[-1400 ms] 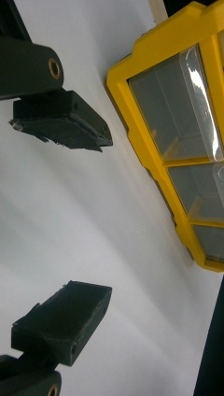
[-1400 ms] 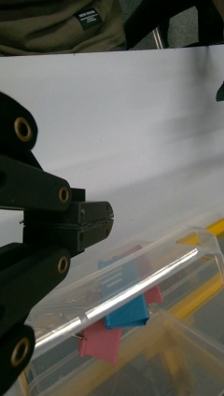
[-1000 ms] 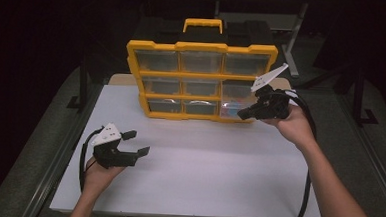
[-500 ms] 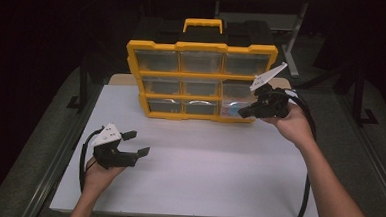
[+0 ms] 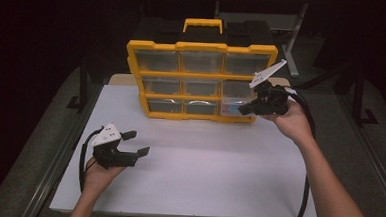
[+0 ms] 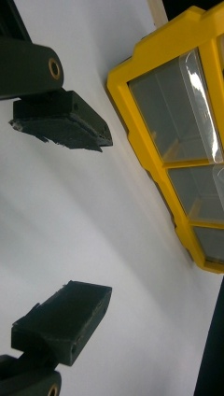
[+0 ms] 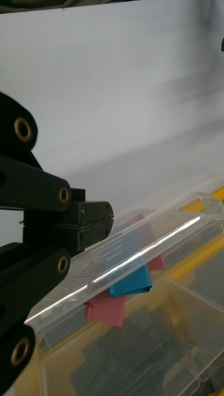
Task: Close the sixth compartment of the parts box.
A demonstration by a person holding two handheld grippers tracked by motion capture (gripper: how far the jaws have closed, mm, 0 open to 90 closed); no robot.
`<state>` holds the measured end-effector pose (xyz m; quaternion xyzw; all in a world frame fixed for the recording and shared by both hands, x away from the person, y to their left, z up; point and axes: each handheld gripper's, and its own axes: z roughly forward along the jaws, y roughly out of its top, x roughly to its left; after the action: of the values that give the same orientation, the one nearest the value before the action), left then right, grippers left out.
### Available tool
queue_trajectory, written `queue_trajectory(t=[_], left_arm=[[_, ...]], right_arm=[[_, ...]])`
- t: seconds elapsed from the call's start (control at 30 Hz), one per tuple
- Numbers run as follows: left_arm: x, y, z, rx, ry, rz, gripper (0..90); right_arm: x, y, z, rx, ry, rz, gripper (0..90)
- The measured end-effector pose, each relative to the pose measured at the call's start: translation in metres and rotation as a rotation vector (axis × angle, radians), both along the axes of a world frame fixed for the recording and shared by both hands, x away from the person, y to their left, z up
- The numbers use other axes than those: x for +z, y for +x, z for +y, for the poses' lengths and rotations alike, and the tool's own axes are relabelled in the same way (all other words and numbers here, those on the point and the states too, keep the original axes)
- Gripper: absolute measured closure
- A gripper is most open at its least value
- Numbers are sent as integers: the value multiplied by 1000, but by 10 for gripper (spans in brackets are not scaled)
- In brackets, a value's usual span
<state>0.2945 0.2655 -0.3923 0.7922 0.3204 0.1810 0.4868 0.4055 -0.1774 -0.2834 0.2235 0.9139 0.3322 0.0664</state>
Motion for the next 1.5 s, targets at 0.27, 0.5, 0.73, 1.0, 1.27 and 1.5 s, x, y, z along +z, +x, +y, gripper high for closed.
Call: queue_trajectory(t=[0.27, 0.5, 0.73, 1.0, 1.27, 1.5], left_arm=[[0, -1, 0, 11, -13, -1, 235], [0, -1, 0, 5, -4, 1, 235], [0, 0, -1, 3, -2, -3, 235], [0, 0, 0, 5, -3, 1, 235], [0, 0, 0, 6, -6, 4, 235], [0, -1, 0, 8, -11, 2, 235]], right_arm=[[1, 6, 1, -1, -10, -10, 888], [2, 10, 0, -12, 0, 5, 888], [3, 16, 0, -21, -5, 3, 888], [5, 22, 1, -34, -3, 14, 888], [6, 26, 2, -42, -16, 6, 888], [9, 30, 2, -49, -26, 2, 888]])
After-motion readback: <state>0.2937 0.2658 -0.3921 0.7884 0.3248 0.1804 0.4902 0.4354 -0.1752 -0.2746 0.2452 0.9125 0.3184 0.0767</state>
